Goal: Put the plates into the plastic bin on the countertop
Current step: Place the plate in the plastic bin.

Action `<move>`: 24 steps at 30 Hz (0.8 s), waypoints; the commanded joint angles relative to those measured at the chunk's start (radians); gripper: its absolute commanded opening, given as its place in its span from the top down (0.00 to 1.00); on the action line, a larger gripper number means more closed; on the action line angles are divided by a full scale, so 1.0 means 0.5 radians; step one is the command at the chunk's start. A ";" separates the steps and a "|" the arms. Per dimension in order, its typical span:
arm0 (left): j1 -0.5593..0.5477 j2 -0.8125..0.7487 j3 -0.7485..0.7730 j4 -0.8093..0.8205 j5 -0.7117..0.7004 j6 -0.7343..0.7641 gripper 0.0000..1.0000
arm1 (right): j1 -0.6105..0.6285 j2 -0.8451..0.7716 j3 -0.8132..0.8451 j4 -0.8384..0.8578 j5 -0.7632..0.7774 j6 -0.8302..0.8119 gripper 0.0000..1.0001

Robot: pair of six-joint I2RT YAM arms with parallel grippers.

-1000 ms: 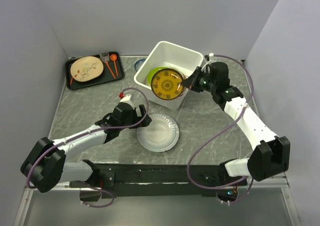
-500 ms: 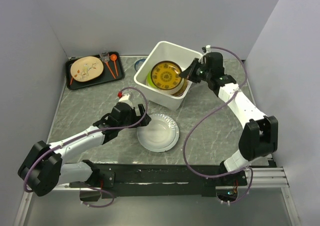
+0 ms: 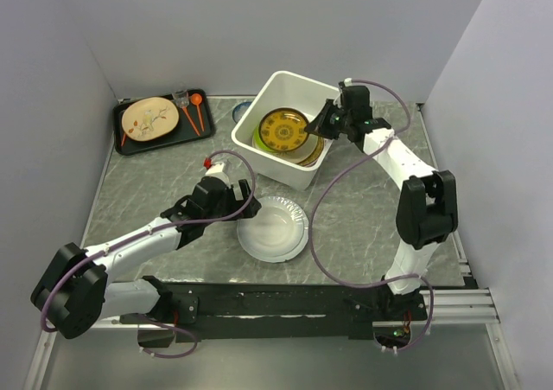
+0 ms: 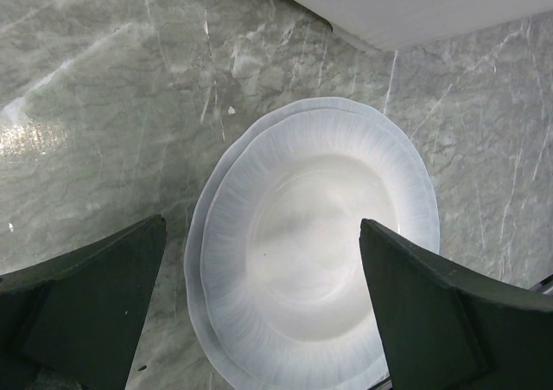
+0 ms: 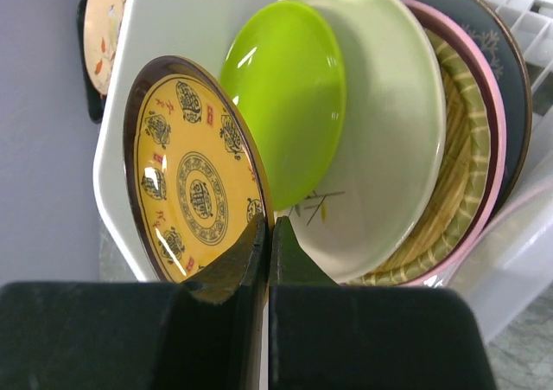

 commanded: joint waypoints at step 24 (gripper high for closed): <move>0.007 -0.220 -0.049 -0.002 -0.063 -0.007 0.01 | -0.015 0.283 0.333 -0.183 0.175 -0.092 0.96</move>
